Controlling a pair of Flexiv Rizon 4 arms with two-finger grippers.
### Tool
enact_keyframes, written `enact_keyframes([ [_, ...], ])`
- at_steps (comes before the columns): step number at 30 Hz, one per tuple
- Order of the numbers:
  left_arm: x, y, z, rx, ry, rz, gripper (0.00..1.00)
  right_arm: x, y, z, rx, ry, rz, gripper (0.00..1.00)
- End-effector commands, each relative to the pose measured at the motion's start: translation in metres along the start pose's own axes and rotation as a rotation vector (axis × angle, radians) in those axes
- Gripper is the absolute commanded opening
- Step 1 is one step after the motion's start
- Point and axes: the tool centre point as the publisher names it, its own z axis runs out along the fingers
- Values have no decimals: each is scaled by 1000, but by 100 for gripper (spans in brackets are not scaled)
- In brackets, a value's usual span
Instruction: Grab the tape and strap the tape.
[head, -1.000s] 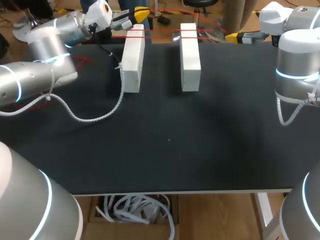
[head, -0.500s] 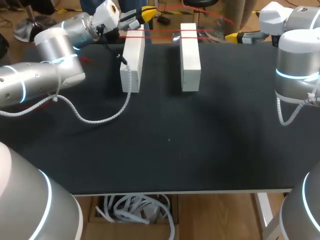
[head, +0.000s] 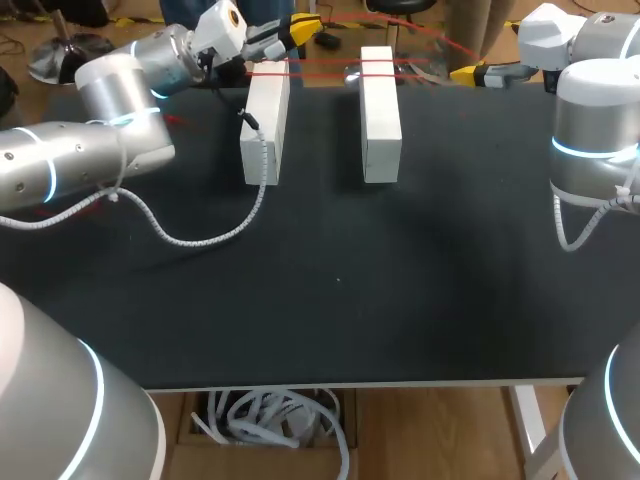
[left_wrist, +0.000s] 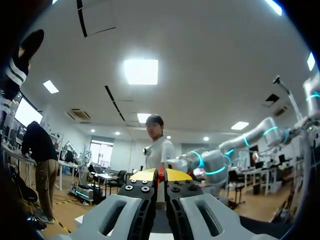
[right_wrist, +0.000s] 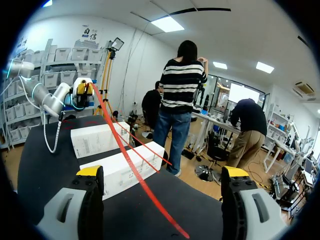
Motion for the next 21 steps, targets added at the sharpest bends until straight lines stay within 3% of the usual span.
enact_keyframes([
  [1,-7,2,0,-2,28,-7,0,0,0,0,0,0,0,100],
  [21,-10,2,-3,3,14,-23,0,0,0,0,0,0,0,100],
])
